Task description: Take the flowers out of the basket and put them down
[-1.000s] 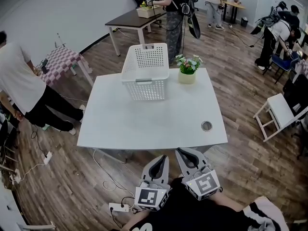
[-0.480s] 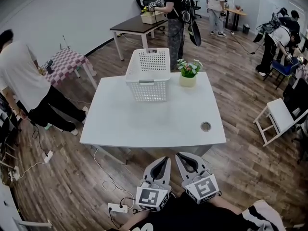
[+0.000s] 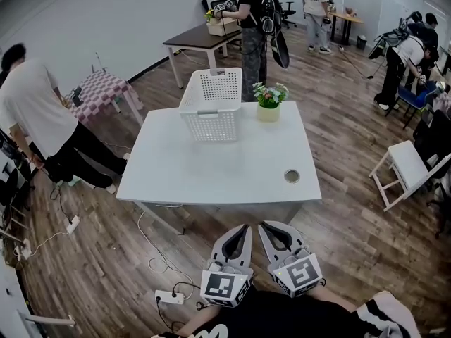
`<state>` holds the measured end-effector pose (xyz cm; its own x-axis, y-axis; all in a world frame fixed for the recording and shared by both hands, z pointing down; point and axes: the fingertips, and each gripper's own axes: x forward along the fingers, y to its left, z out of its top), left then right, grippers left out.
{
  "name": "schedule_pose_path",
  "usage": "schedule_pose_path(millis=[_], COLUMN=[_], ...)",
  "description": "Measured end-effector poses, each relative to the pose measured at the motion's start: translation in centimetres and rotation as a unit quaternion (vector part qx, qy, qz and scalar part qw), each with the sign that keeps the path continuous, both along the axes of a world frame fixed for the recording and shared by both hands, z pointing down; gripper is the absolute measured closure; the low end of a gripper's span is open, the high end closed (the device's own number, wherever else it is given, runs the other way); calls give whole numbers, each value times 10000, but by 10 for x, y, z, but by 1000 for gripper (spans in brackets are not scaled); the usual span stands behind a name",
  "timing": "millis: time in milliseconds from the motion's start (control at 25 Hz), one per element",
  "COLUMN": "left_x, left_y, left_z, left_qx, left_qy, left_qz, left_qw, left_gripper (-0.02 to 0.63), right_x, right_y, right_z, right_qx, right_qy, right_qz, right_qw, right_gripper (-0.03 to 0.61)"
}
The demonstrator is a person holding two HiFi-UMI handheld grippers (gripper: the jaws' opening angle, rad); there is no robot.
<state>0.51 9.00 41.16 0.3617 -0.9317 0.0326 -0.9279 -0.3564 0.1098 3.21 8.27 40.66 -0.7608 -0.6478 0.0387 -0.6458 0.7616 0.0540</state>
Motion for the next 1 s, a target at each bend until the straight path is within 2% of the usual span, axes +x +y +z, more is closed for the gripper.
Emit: schedule_pose_path(millis=[560,760,1000], left_x=[100,112,117], left_y=[109,144,159], left_z=[9,14,10], left_qx=[30,-34,-102], left_qy=[194,207,38], left_qz=[-366,-575,-456], left_qw=[9991,9981,9989], left_gripper=[607,607,607], right_x=[101,117,118], right_y=[99,131,152], right_z=[5,5,-2], right_qx=[-144,-162,-60], right_qy=[-48,-157,-117], right_qz=[-181,-317,-377], right_qw=[9997,9992,9992], right_gripper=[561,561,561])
